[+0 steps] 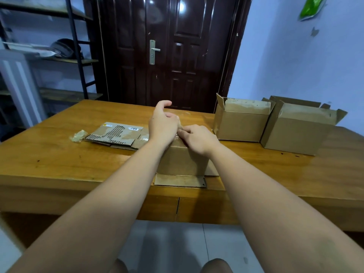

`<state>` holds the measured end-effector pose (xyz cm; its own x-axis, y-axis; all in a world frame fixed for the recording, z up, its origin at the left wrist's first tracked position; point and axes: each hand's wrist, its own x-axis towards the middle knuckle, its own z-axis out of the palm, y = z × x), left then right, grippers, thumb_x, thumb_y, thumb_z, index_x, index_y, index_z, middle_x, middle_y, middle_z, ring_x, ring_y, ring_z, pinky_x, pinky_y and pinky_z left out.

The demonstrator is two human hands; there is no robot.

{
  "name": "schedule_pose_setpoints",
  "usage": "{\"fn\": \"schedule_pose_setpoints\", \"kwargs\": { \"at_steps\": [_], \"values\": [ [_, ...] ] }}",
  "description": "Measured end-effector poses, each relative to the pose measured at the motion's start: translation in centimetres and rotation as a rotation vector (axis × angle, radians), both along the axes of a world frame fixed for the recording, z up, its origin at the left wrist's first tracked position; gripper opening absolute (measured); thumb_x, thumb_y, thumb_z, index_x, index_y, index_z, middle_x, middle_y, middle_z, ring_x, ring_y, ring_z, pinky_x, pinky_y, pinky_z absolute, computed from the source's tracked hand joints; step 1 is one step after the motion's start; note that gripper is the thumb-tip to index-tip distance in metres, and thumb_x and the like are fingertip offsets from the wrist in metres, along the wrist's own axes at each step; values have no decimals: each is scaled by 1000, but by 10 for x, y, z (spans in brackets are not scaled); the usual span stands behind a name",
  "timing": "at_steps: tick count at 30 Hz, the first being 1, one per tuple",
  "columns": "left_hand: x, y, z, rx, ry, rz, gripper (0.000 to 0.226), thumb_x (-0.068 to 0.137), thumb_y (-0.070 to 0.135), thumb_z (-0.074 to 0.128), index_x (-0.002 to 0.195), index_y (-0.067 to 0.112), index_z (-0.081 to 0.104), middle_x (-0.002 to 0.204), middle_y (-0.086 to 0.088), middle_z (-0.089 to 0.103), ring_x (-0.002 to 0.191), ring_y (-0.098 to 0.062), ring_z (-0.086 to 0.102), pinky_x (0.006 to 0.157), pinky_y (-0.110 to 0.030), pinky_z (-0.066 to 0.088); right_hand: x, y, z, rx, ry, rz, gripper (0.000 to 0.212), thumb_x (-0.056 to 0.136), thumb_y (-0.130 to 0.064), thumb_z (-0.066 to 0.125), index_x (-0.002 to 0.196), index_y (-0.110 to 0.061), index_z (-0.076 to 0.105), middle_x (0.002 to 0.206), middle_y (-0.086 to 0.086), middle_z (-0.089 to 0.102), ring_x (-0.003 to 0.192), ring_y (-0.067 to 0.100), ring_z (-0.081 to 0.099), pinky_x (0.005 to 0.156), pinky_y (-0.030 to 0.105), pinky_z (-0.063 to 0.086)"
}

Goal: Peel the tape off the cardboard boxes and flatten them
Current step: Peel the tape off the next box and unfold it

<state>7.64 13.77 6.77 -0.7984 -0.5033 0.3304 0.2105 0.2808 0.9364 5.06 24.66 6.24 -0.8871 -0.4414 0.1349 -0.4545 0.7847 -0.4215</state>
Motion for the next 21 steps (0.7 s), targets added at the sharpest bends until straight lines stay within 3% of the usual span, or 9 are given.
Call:
{"fn": "schedule_pose_setpoints", "kwargs": {
  "at_steps": [3, 5, 7, 9, 11, 14, 18, 21],
  "values": [
    [1, -3, 2, -35, -84, 35, 61, 88, -8, 44, 136, 30, 39, 123, 4, 51, 97, -20, 58, 71, -29, 50, -1, -1, -2, -37, 23, -19, 37, 101, -45, 32, 76, -35, 57, 102, 4, 68, 100, 28, 58, 94, 50, 45],
    [-3, -6, 1, -40, -139, 33, 52, 88, -9, 40, 126, 27, 47, 122, 3, 54, 93, -19, 57, 62, -26, 44, 0, 1, -4, -59, 77, -56, 36, 103, -37, 32, 89, -29, 64, 103, 3, 68, 103, 25, 58, 107, 49, 34],
    [-7, -6, -2, -82, -176, 25, 32, 92, -2, 41, 107, 21, 56, 116, -1, 63, 93, -19, 60, 66, -26, 45, 0, 3, -7, -176, 119, -127, 37, 104, -29, 31, 102, -21, 67, 108, 3, 67, 109, 23, 57, 114, 48, 25],
    [-9, -5, -3, -182, -214, 24, 21, 94, 6, 45, 101, 18, 61, 111, -4, 65, 98, -19, 60, 75, -27, 43, -3, 5, -8, -384, 104, -195, 36, 104, -25, 33, 107, -13, 67, 112, 7, 66, 110, 25, 57, 107, 46, 36],
    [-10, -2, -4, -341, -253, 11, 20, 93, 9, 49, 100, 18, 65, 110, -4, 66, 102, -21, 59, 79, -26, 43, -4, 6, -7, -468, 83, -232, 36, 104, -24, 35, 110, -8, 67, 112, 9, 66, 107, 26, 58, 98, 41, 44],
    [-9, 0, -3, -547, -310, -28, 17, 91, 11, 56, 95, 19, 70, 106, -2, 69, 104, -22, 60, 80, -25, 42, -4, 6, -7, -609, 58, -279, 34, 105, -23, 34, 107, -11, 66, 103, 2, 65, 96, 16, 58, 84, 30, 43],
    [-12, 1, -2, -597, -361, -60, 12, 91, 24, 63, 97, 20, 72, 105, -2, 70, 101, -21, 61, 76, -25, 41, -6, 10, -11, -931, -51, -359, 23, 103, -17, 34, 101, -25, 56, 88, -5, 71, 96, 16, 65, 87, 37, 51],
    [-15, 4, -4, -623, -379, -65, 13, 88, 33, 66, 94, 23, 71, 102, -1, 70, 98, -21, 60, 74, -26, 40, -3, 12, -11, -1054, -117, -376, 26, 100, -11, 35, 102, -21, 59, 77, -2, 68, 82, 16, 65, 82, 38, 52]
  ]
}}
